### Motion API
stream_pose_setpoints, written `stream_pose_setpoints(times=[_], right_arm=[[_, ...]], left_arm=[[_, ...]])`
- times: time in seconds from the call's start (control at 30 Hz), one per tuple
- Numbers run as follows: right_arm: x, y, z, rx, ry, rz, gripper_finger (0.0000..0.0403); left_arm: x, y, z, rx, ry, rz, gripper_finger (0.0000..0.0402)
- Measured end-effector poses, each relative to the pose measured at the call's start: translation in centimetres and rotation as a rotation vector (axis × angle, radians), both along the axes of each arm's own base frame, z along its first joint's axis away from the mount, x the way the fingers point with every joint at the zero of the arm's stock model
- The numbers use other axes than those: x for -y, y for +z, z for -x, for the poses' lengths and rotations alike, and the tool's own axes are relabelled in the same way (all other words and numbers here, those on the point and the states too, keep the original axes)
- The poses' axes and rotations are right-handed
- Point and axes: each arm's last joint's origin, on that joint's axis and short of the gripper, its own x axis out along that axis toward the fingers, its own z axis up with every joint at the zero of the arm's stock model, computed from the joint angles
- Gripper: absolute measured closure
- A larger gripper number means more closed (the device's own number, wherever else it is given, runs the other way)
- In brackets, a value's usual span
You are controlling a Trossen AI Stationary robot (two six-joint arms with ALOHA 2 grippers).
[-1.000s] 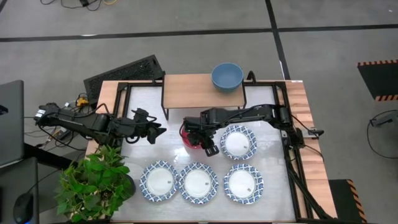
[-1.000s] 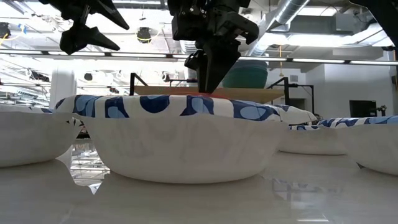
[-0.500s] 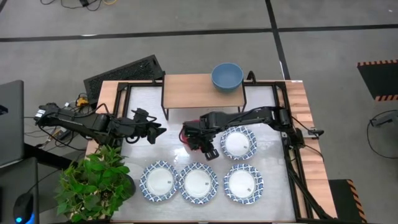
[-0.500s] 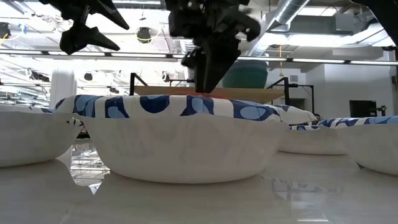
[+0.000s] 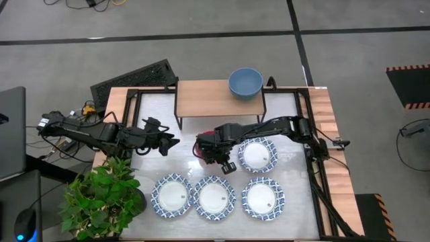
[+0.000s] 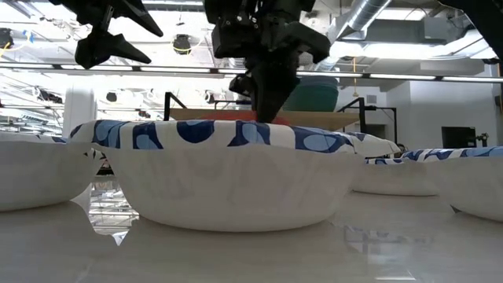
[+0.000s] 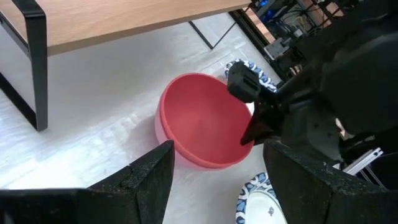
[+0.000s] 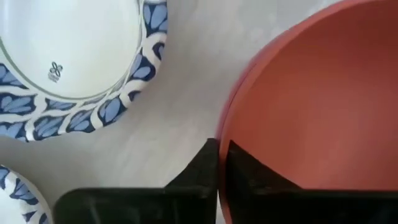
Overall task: Place and stack bowls onto a shelf
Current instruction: Stack the orange bowl on top of the blue bowl on the shelf
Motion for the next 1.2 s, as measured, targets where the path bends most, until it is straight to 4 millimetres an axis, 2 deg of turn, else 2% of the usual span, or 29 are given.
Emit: stream_pose_setpoints(times=[0.33,0.43,0.6,0.97,1.1,1.2], right_arm=[[0.1,0.3,0.2,-0.018,-0.002,0.004,0.0375],[0.1,1.2,0.6,-0.008,-0.008,0.025,0.0375],[0.2,3.9,1.8,0.041,-0.011,0.027,0.0375],[0.8,12.1,6.2,0.257,-0.042,0.025,0.0374],[1.9,14.4,8.0,0.316,-0.141,0.216,0.0374],[3.8,16.0,9.6,0.342,-0.238,0.368,0.0375]], left_arm=[[0.0,0.0,0.0,0.000,0.000,0.000,0.0168],[0.0,0.0,0.0,0.000,0.000,0.000,0.0168],[0.0,0.0,0.0,-0.003,0.005,-0.004,0.0168],[-0.2,-0.1,0.1,-0.016,0.045,-0.050,0.0168],[-0.3,-0.1,0.1,-0.012,0.067,-0.061,0.0168],[-0.3,0.0,0.1,-0.010,0.081,-0.068,0.0168]])
